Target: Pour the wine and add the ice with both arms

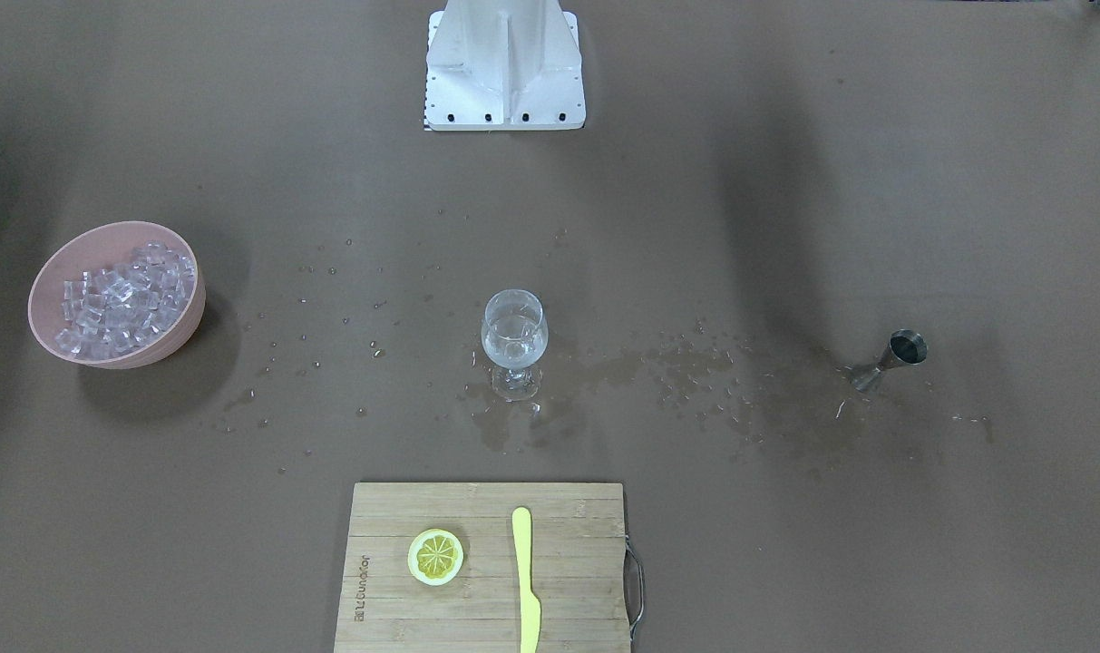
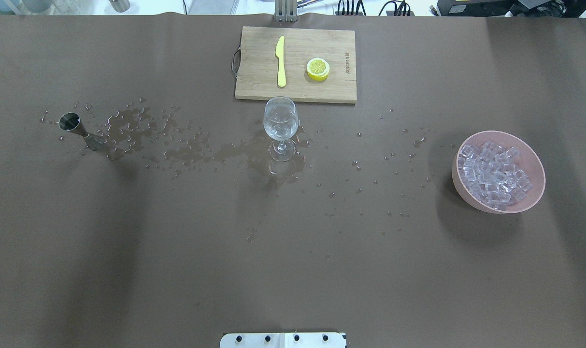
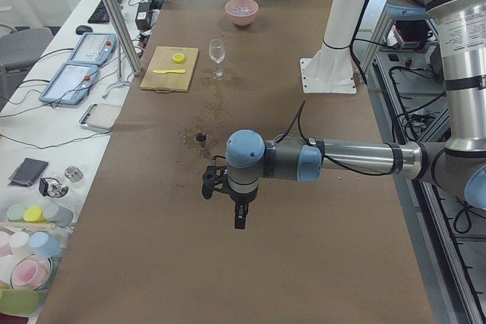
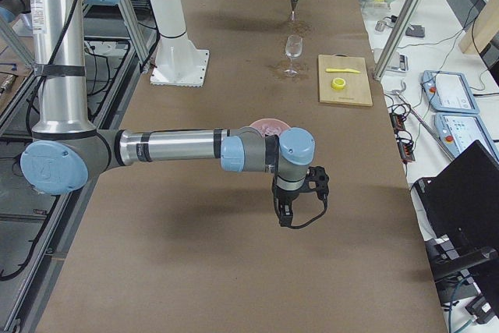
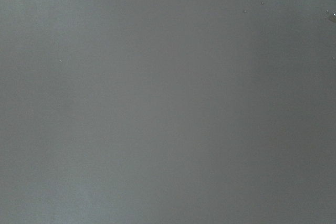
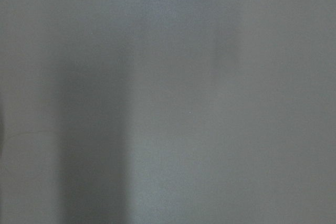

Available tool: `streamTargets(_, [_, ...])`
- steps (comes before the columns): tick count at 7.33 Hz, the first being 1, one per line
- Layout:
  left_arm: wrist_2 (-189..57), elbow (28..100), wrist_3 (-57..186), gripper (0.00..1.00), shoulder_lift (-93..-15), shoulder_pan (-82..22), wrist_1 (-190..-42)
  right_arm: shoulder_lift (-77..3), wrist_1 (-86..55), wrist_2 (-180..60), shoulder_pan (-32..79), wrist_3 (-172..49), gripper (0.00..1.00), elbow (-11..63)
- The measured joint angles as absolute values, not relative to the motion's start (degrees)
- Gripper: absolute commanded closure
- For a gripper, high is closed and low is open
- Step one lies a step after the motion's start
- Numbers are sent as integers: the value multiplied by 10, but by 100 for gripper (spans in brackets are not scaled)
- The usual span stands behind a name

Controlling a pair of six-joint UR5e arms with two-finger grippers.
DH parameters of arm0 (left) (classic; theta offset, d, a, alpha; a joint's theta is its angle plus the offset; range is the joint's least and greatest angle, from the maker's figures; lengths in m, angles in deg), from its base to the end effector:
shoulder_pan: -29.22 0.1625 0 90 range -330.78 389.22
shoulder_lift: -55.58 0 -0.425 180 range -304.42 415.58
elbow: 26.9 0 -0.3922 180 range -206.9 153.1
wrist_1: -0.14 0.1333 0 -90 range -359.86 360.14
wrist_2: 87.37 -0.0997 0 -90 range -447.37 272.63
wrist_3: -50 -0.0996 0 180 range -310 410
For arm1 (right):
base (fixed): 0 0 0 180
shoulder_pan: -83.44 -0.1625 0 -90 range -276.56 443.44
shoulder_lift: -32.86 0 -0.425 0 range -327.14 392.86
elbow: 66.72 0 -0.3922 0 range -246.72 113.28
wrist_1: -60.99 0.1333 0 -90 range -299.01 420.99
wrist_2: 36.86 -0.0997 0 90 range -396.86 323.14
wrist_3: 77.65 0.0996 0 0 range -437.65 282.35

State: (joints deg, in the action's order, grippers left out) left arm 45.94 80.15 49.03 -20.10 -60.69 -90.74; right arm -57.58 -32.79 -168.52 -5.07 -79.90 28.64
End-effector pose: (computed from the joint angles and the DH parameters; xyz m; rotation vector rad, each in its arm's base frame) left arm -0.0644 -0.3908 0.6217 0.0658 0.7552 0.0414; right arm 0.0544 -0.4902 0.6263 0.0238 -0.7271 -0.0696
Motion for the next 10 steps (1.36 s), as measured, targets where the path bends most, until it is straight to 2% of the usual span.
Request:
streamTargets(6, [461, 810, 490, 2, -201, -607, -908, -575, -327, -1685, -51, -803, 0, 296])
streamTargets(10, [462, 813, 491, 2, -202, -607, -919, -570, -327, -1683, -51, -800, 0, 362])
